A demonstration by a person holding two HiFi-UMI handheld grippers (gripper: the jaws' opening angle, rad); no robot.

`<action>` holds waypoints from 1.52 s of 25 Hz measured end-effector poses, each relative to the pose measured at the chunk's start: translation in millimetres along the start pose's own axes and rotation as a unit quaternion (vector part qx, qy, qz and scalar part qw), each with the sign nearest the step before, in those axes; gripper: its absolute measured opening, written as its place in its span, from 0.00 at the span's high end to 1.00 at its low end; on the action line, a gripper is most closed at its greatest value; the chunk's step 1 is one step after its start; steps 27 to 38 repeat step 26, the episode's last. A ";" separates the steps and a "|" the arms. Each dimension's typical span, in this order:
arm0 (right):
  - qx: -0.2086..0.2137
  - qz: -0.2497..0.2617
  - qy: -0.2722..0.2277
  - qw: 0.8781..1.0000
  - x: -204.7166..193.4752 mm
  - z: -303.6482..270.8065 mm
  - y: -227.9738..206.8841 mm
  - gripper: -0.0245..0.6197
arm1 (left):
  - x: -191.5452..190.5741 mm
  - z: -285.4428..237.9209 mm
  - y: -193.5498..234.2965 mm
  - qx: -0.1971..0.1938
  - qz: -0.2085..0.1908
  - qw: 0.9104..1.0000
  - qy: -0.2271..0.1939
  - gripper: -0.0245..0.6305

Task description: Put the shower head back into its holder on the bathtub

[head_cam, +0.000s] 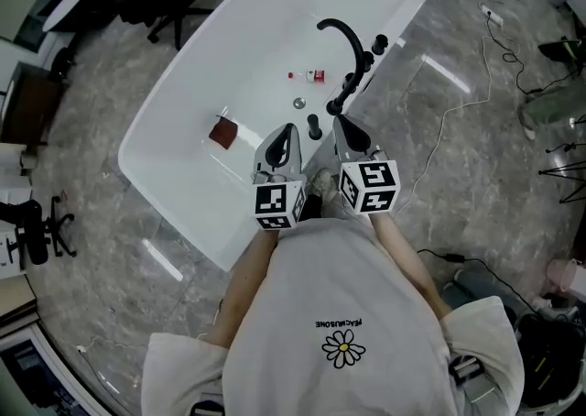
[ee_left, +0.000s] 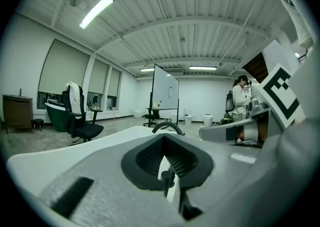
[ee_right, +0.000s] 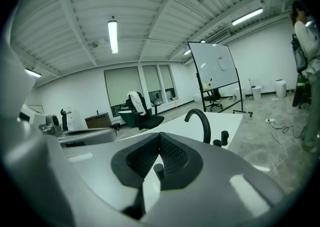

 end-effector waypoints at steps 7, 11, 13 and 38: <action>0.017 0.028 0.009 0.999 -10.8 37.1 14.6 0.96 | -1.4 33.4 -17.3 0.025 0.001 1.000 -0.006 0.97; 0.022 0.035 0.003 0.999 -10.6 52.9 17.9 0.96 | -4.4 45.9 -30.6 0.027 0.004 1.000 -0.007 0.97; 0.023 0.038 0.001 0.999 -11.2 59.0 18.2 0.96 | -5.1 50.8 -37.1 0.030 0.014 0.999 -0.010 0.97; 0.015 0.059 -0.003 0.998 -16.7 94.8 13.6 0.96 | -17.8 84.9 -44.0 0.063 0.054 0.996 -0.017 0.97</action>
Point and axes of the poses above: the fingertips, and each gripper's own axes: z backward along the fingers, y to its left, x out of its top, the point moved 1 cm from there along z, backward along the fingers, and after that the axes turned 2 degrees about y, right-handed, at the moved point
